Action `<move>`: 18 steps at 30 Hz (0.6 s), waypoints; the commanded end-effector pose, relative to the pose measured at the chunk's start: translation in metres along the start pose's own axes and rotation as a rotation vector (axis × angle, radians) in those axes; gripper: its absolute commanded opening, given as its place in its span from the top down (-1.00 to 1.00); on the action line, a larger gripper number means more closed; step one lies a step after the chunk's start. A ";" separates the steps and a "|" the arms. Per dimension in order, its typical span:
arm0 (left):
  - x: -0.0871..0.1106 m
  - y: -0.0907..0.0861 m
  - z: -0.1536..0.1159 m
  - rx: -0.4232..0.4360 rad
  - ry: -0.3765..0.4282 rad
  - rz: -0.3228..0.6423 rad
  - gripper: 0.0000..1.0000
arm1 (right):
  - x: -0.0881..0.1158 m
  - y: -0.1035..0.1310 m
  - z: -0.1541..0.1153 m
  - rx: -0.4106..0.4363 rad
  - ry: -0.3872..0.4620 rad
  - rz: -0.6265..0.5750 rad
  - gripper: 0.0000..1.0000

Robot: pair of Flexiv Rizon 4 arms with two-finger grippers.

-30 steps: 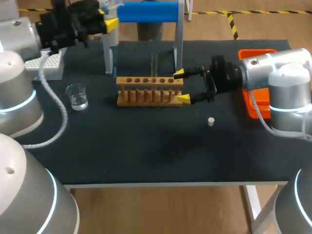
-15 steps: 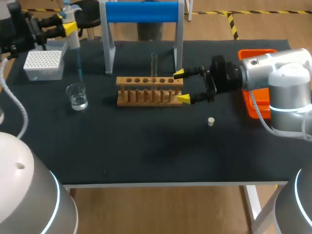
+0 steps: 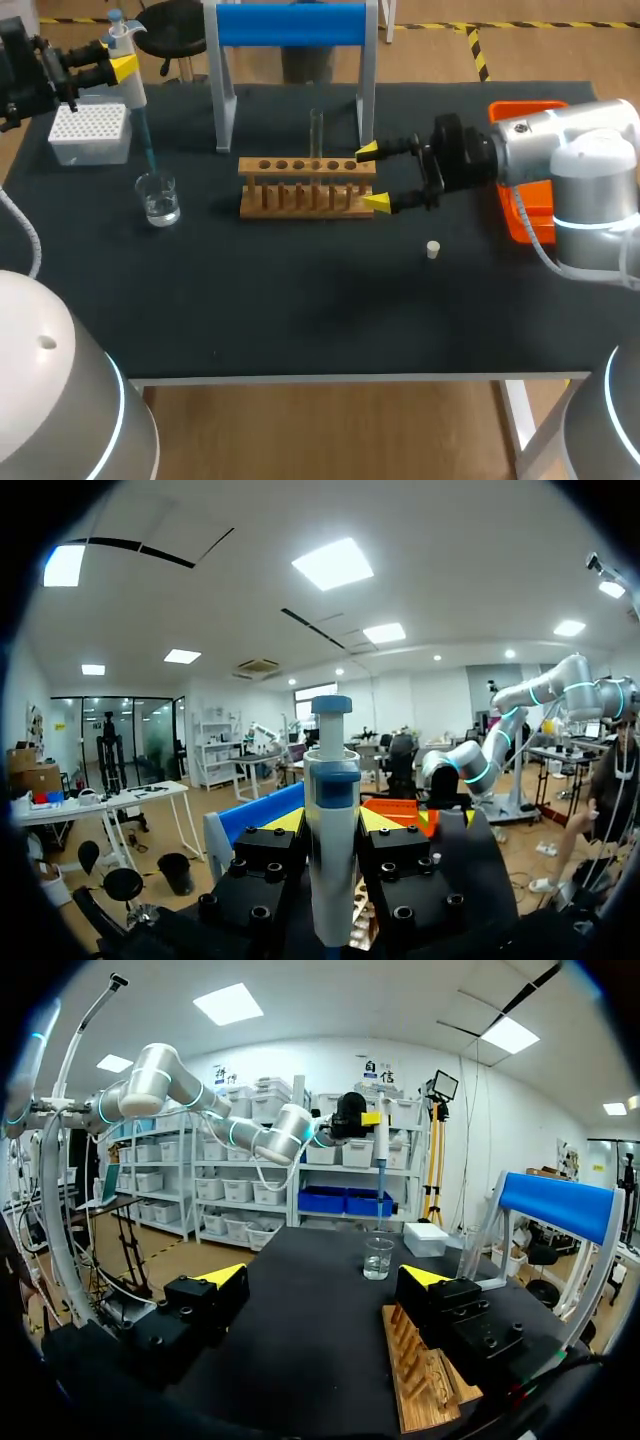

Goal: Invert the test tube, pick up the pipette, mount the tip to pipette, aspirate from beaker and dispense into the tube, eject the tip, return the pipette, and cap with the stopper.

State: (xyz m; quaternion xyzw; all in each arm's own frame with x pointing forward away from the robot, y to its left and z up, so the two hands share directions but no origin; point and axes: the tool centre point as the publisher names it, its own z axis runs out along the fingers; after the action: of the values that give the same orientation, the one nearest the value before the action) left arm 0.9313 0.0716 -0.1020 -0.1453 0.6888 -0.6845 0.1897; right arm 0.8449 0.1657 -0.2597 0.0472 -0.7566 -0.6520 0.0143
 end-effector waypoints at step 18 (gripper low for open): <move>0.001 0.004 -0.001 0.002 0.005 -0.010 1.00 | 0.000 0.000 -0.001 0.002 0.002 0.000 -1.00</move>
State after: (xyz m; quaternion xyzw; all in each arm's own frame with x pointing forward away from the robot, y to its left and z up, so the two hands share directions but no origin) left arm 0.9309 0.0722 -0.1063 -0.1475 0.6877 -0.6865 0.1844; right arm 0.8448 0.1656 -0.2596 0.0471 -0.7567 -0.6519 0.0143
